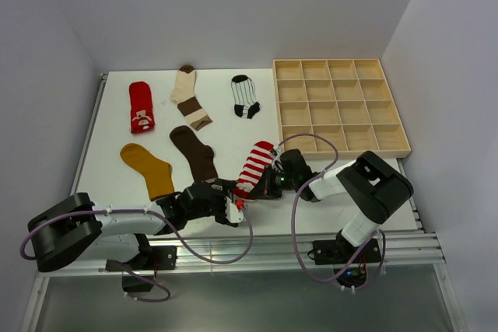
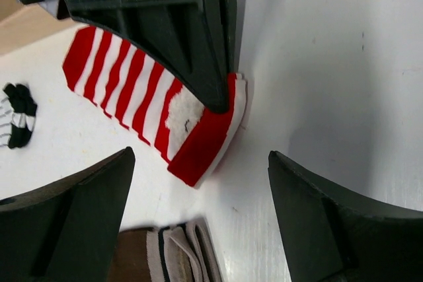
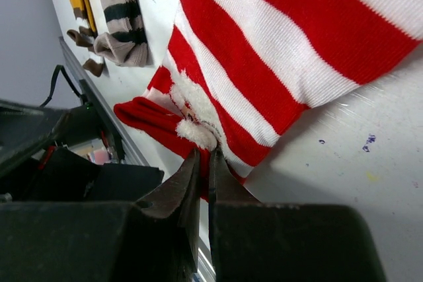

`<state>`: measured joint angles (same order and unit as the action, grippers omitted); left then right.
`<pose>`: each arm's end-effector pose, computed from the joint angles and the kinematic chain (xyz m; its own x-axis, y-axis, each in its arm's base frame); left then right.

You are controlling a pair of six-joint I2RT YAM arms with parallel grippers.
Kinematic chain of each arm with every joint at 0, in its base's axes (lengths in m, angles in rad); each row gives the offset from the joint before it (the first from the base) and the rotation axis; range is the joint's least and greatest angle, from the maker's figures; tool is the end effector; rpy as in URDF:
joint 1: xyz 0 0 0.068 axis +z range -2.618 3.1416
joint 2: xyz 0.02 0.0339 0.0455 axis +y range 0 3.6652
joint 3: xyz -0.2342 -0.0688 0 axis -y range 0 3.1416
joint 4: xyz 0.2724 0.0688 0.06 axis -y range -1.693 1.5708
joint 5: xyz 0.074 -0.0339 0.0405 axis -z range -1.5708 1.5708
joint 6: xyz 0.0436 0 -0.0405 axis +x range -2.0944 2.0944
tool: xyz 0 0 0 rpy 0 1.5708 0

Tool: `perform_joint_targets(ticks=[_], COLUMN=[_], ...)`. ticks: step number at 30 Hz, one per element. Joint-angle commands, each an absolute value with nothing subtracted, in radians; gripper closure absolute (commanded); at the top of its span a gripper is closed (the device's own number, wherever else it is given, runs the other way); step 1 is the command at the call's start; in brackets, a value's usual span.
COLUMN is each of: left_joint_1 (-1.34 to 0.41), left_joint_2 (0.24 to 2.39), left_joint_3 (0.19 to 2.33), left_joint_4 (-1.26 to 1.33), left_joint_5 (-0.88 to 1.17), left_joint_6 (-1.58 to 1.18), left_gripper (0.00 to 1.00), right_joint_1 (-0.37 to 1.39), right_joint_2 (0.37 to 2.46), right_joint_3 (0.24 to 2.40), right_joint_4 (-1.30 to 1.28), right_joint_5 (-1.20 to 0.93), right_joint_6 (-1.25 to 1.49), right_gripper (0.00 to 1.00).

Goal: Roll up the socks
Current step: Roll the sock at the center of the board.

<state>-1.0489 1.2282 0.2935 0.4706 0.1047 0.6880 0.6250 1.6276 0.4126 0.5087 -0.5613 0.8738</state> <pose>0.1239 -0.2245 0.0981 0.4046 0.5631 -0.7205 0.8437 0.0740 0.5317 0.2044 0.1761 0.0409 -0.9695 0.1010 -0.2235 -0.1252 0.5798 0.8051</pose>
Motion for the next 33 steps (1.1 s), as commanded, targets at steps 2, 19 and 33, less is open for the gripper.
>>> perform_joint_targets(ticks=[2, 19, 33], left_joint_1=[-1.072, -1.083, -1.072], left_joint_2=[1.262, 1.443, 1.543], left_joint_3=[0.291, 0.383, 0.471], left_joint_4=[0.575, 0.557, 0.468], left_joint_5=[0.117, 0.206, 0.259], left_joint_6=[0.739, 0.765, 0.746], left_gripper=[0.14, 0.28, 0.54], right_joint_1=[0.612, 0.545, 0.529], right_joint_2=[1.678, 1.641, 1.606], right_joint_3=[0.357, 0.281, 0.279], right_joint_4=[0.291, 0.299, 0.255], right_joint_5=[-0.479, -0.505, -0.5], right_joint_6=[0.836, 0.83, 0.79], right_gripper=[1.0, 1.0, 1.0])
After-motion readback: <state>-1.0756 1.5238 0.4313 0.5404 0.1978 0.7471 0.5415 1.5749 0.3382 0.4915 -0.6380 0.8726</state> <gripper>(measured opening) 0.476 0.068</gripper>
